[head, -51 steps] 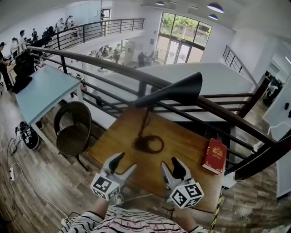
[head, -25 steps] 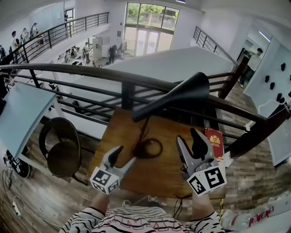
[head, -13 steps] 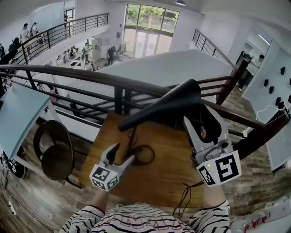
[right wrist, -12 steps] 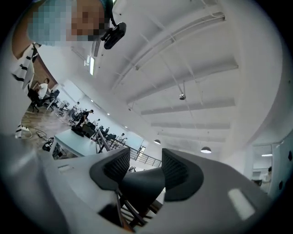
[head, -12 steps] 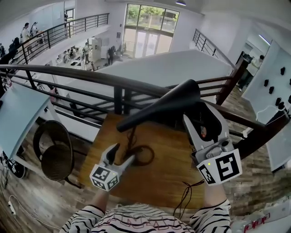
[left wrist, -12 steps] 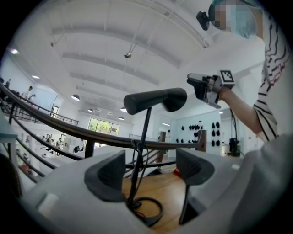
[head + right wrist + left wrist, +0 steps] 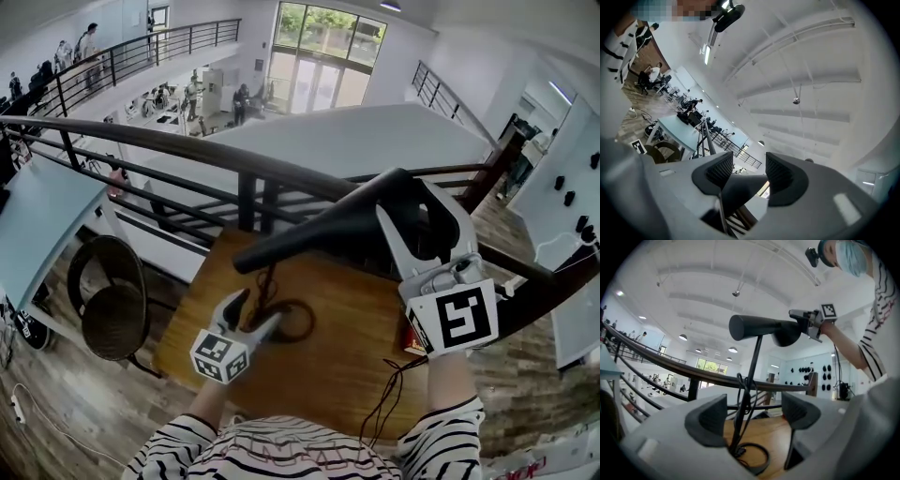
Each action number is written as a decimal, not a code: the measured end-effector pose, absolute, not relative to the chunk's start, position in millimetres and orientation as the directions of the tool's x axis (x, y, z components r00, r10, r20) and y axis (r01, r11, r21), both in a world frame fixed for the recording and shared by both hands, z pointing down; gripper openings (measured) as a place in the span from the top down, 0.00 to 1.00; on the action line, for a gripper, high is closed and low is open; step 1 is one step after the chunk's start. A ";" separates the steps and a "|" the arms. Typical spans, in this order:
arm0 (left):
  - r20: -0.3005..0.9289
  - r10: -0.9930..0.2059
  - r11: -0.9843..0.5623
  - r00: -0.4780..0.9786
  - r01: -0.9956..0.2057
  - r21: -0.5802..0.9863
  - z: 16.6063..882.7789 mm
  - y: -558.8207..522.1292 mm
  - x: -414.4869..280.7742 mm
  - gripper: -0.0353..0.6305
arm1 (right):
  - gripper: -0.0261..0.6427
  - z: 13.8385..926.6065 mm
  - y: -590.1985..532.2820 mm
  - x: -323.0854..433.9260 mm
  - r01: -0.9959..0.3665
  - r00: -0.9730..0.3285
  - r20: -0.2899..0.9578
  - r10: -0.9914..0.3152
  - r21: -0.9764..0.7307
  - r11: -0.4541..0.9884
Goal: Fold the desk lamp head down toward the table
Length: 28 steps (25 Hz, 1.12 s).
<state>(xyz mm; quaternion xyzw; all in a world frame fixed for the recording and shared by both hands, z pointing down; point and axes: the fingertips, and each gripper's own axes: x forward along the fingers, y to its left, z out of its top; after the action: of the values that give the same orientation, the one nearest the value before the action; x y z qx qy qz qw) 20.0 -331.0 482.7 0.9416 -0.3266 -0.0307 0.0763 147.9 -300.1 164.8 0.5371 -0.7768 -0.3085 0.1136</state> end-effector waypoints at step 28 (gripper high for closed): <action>-0.011 -0.543 -0.824 0.839 -0.531 0.200 485.3 -326.2 50.7 0.38 | 0.67 261.7 -315.9 221.4 -0.916 -0.275 -0.071 -0.959 0.322 0.239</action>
<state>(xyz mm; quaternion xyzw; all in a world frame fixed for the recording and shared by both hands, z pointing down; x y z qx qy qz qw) 50.7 -326.2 485.3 0.9543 -0.2813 -0.0338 0.0947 221.4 -315.9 261.7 0.5981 -0.7838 -0.1518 0.0707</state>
